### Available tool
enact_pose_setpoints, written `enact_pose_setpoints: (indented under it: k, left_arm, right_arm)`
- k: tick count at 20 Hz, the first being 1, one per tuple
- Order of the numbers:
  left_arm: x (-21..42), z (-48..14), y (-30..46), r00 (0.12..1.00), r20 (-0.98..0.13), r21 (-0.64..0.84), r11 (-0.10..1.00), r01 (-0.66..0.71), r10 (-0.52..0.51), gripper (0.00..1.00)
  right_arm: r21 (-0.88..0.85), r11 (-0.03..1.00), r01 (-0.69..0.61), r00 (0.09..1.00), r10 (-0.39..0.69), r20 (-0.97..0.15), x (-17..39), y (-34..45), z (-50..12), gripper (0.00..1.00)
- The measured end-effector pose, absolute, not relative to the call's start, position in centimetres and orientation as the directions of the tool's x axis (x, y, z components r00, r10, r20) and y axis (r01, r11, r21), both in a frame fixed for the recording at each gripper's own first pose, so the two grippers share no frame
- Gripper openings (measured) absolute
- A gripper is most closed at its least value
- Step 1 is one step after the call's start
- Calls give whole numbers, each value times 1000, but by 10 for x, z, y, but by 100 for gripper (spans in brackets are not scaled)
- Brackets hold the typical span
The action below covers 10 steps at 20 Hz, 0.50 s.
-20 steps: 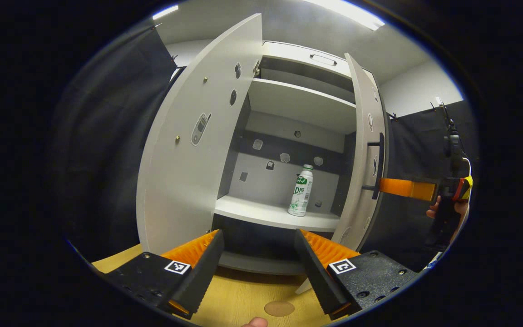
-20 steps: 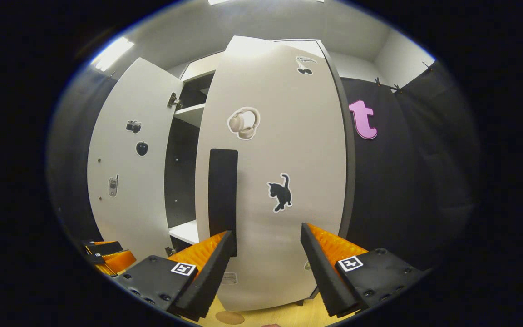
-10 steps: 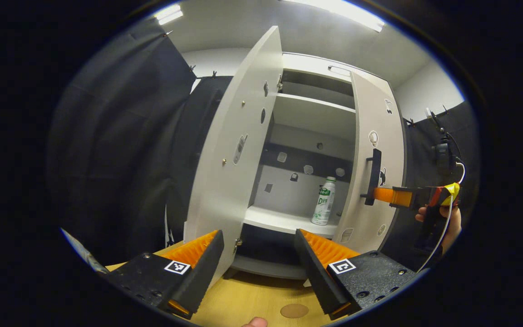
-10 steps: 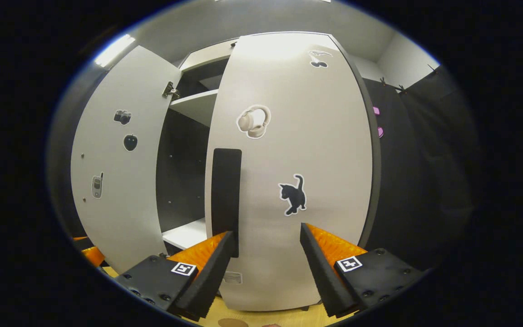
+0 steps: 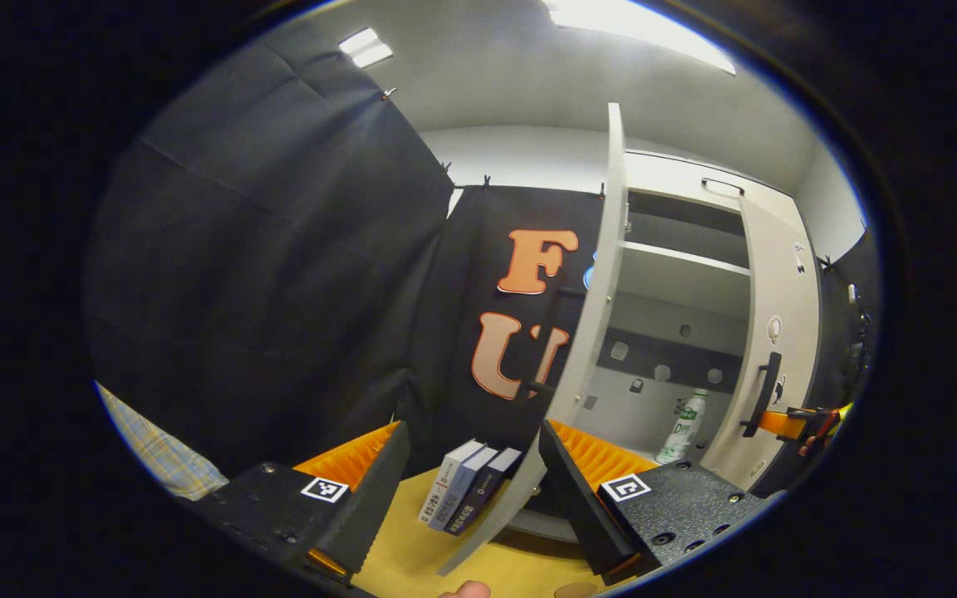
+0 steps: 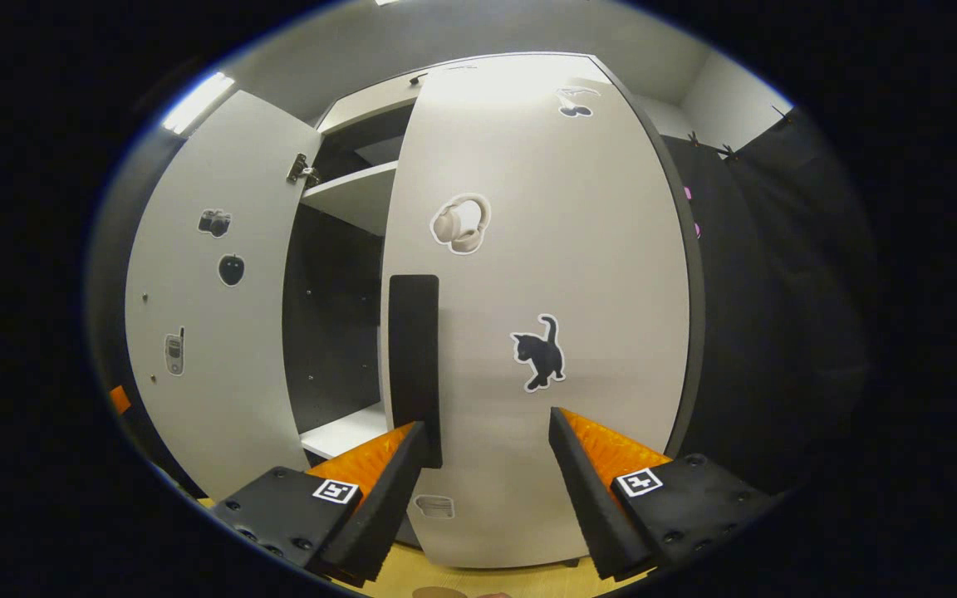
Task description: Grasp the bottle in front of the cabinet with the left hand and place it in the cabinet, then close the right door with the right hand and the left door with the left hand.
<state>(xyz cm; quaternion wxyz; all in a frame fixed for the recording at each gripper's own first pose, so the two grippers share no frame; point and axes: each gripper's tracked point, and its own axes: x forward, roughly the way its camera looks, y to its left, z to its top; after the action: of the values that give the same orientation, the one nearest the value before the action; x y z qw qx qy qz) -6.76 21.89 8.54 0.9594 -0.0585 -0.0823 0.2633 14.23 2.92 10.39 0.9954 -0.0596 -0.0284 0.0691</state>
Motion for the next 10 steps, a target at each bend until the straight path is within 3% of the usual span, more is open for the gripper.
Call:
enact_pose_setpoints:
  k: [5, 10]
  left_arm:
    - [-39, 100, 260, 837, 116, -189, 840, -510, 534, 96]
    - [-5, 102, 277, 848, 113, -129, 854, -505, 518, 96]
  right_arm:
    - [-85, 983, -161, 986, 165, 35, 93, 14, 89, 97]
    - [-51, 996, -79, 996, 81, 41, 71, -25, 83, 97]
